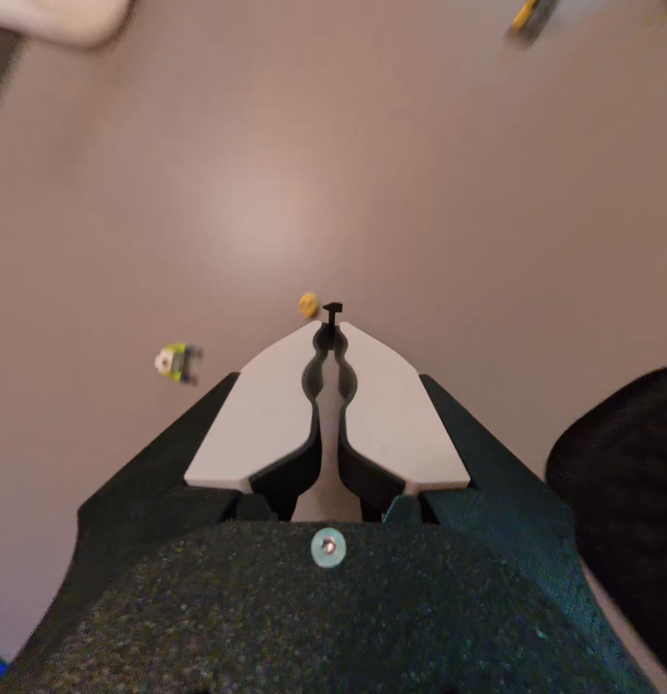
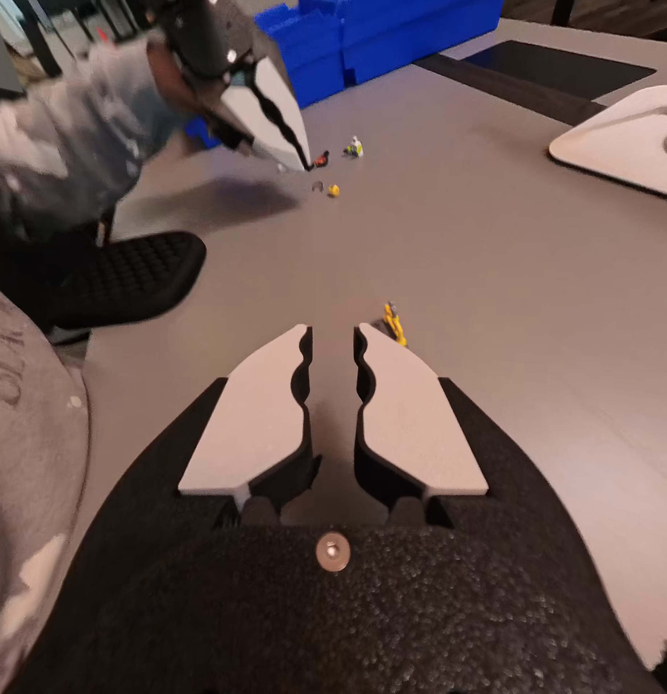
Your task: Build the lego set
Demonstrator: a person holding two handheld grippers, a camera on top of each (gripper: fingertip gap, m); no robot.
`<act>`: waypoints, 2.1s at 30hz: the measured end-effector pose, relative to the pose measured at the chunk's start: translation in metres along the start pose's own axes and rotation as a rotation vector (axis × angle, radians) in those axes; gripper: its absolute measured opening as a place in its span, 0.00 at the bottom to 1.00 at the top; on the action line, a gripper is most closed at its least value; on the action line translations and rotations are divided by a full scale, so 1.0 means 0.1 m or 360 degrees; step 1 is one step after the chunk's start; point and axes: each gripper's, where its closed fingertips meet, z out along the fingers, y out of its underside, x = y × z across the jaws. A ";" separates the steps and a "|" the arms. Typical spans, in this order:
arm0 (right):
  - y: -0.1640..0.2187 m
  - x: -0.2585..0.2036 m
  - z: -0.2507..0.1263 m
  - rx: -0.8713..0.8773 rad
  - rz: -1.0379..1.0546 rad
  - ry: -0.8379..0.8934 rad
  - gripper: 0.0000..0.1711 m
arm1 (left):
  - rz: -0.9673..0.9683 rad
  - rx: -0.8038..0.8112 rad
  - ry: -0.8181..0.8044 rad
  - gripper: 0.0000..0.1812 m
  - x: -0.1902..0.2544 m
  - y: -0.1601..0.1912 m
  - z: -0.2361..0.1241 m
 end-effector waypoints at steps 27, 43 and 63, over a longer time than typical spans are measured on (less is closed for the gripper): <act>-0.20 -0.37 0.34 0.0099 0.0248 -0.0036 0.02 | 0.0712 0.0739 -0.0329 0.02 1.51 -1.47 0.30; -0.15 -0.80 0.13 0.0131 -0.0523 -0.0377 0.02 | -0.0001 0.0865 0.0982 0.06 1.96 -1.39 0.12; -0.09 -0.73 0.09 0.0114 -0.0426 -0.0413 0.02 | 0.0081 0.0903 0.0869 0.02 2.00 -1.41 0.23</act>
